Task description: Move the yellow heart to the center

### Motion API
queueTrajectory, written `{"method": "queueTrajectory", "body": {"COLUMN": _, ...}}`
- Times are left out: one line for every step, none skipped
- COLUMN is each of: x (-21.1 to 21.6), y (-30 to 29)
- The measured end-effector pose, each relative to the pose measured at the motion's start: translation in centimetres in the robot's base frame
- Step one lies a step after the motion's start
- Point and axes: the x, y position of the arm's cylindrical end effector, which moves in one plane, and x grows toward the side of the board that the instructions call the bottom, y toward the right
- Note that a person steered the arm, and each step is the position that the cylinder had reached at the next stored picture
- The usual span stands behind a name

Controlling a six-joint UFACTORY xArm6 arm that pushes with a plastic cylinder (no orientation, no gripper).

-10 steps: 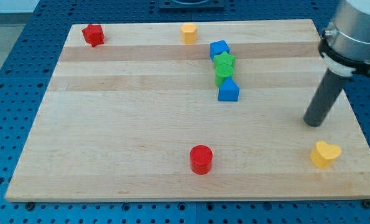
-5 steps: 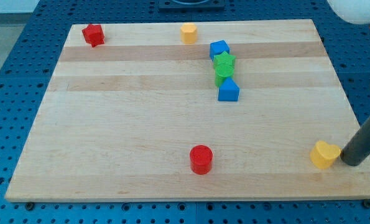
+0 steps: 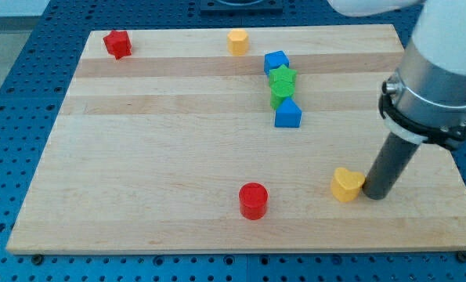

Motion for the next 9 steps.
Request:
{"method": "queueTrajectory", "body": {"x": -0.1, "y": -2.7}}
{"method": "queueTrajectory", "body": {"x": 0.0, "y": -5.4}}
{"method": "queueTrajectory", "body": {"x": 0.4, "y": -7.3}}
{"method": "queueTrajectory", "body": {"x": 0.5, "y": -10.0}}
{"method": "queueTrajectory", "body": {"x": 0.2, "y": -12.0}}
{"method": "queueTrajectory", "body": {"x": -0.9, "y": -14.3}}
{"method": "queueTrajectory", "body": {"x": -1.9, "y": -16.6}}
{"method": "queueTrajectory", "body": {"x": -3.1, "y": -18.9}}
{"method": "queueTrajectory", "body": {"x": -4.4, "y": -19.7}}
